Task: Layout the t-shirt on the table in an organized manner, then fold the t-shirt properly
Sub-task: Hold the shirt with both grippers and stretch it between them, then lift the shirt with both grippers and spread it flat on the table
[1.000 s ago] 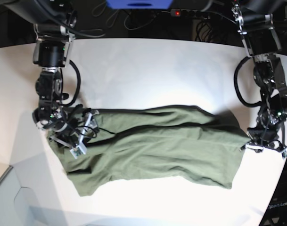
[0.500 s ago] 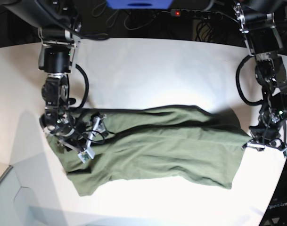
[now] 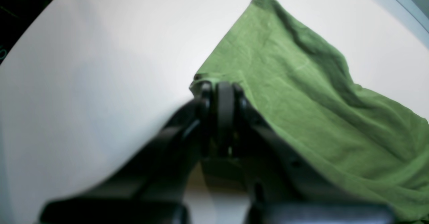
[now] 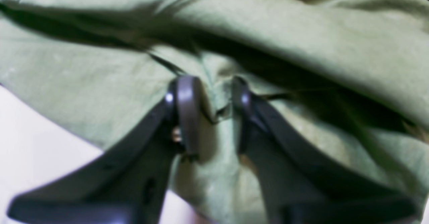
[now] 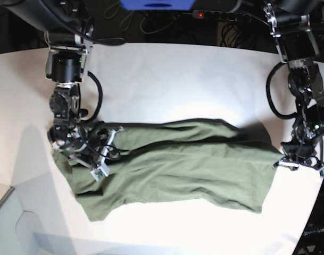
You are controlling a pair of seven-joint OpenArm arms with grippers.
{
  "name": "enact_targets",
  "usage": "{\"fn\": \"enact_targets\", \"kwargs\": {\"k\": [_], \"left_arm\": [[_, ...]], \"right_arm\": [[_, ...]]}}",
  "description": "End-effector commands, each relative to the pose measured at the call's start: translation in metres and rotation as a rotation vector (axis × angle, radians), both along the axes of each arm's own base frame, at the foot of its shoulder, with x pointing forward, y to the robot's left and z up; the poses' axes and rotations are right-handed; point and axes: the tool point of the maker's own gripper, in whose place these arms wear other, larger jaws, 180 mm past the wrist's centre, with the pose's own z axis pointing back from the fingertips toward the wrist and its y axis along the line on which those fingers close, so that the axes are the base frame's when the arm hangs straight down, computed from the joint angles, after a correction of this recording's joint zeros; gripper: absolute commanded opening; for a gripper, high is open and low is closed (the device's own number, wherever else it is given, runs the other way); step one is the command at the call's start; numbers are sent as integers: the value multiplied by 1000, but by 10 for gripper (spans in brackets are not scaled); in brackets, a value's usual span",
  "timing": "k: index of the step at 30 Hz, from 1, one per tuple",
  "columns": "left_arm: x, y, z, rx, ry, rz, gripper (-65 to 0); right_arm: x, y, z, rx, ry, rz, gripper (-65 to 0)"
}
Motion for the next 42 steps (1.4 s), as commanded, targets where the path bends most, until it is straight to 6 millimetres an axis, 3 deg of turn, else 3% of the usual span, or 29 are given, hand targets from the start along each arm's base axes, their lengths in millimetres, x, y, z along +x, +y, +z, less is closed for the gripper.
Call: {"fn": "enact_targets", "kwargs": {"k": [1, 4, 7, 12, 17, 22, 30, 36, 42], "left_arm": [[8, 6, 21, 27, -58, 4, -649], [8, 6, 22, 27, -60, 4, -649], [8, 4, 30, 36, -80, -3, -649], [-5, 11, 57, 46, -160, 28, -649], [-21, 12, 66, 72, -178, 29, -649], [-47, 13, 66, 94, -183, 43, -649], [-81, 15, 48, 88, -131, 77, -649], [-101, 16, 21, 87, -44, 74, -649], [-124, 19, -11, 75, 56, 82, -649]], "right_arm": [[18, 0, 23, 17, -71, -6, -551], [25, -1, 32, 14, -89, -6, -650], [27, -4, 37, 5, -106, -8, -650], [21, -10, 81, -41, -255, -13, -650], [-14, -14, 128, -115, -406, -14, -650], [-65, -16, 155, -197, -469, -8, -650], [-165, 2, 81, -112, -287, 75, -650], [-244, 58, 58, 83, -200, 192, -650], [-298, 110, 51, 194, -93, 335, -650]]}}
